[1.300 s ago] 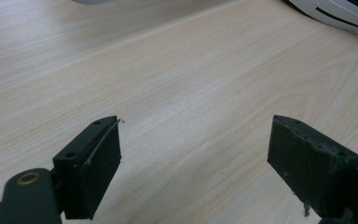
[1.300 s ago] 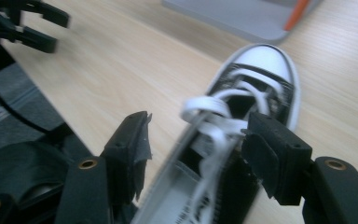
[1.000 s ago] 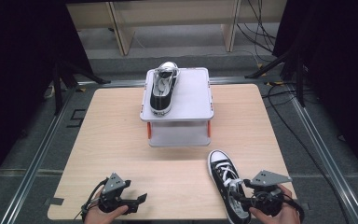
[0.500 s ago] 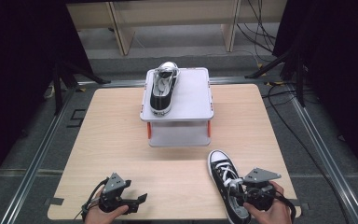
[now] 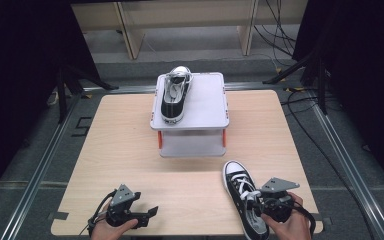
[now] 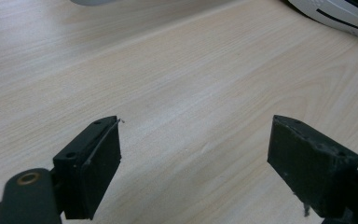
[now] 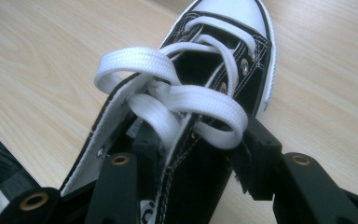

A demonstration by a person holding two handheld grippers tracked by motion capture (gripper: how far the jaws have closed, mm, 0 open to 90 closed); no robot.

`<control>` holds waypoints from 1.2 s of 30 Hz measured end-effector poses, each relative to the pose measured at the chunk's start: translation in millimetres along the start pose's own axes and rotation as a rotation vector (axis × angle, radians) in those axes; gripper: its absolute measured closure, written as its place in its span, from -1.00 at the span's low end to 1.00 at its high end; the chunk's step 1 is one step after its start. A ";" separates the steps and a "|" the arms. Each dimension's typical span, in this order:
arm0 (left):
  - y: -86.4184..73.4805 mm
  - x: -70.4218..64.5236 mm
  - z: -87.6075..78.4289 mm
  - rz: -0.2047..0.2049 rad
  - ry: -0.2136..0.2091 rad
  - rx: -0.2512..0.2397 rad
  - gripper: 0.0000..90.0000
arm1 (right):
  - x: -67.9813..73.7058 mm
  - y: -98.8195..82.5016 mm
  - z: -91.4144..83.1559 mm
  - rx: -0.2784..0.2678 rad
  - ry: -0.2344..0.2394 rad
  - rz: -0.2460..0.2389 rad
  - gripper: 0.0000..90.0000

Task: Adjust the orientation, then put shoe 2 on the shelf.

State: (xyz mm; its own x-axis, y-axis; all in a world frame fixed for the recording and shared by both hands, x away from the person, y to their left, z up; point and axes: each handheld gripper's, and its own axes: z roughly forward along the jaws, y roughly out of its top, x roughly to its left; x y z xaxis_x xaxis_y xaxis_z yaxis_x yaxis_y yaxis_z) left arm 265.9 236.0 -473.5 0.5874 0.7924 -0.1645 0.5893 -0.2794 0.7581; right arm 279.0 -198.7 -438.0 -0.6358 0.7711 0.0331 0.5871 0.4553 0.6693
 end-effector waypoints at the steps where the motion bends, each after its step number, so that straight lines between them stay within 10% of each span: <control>1: 0.1 0.8 0.6 0.005 -0.002 0.004 -0.63 | 0.2 0.0 0.8 0.002 -0.003 -0.002 0.32; 24: 0.1 3.3 -1.6 -0.019 0.003 -0.019 -0.63 | -15.3 3.9 0.4 0.020 -0.006 0.013 0.86; 32: -0.9 4.3 -5.3 -0.030 -0.004 -0.028 -0.63 | -35.3 13.4 0.7 0.043 0.108 0.140 0.87; 36: -0.5 4.4 -5.5 -0.036 -0.007 -0.034 -0.63 | -43.7 21.8 1.3 0.071 0.156 0.129 0.87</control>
State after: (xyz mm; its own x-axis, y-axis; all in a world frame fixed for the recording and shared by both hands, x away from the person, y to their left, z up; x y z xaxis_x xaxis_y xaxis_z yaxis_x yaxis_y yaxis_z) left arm 265.1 242.6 -471.2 0.5702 0.7978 -0.1959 0.5908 -0.2325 0.7726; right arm 320.2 -221.9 -425.9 -0.6197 0.7495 0.2329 0.6988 0.3918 0.5985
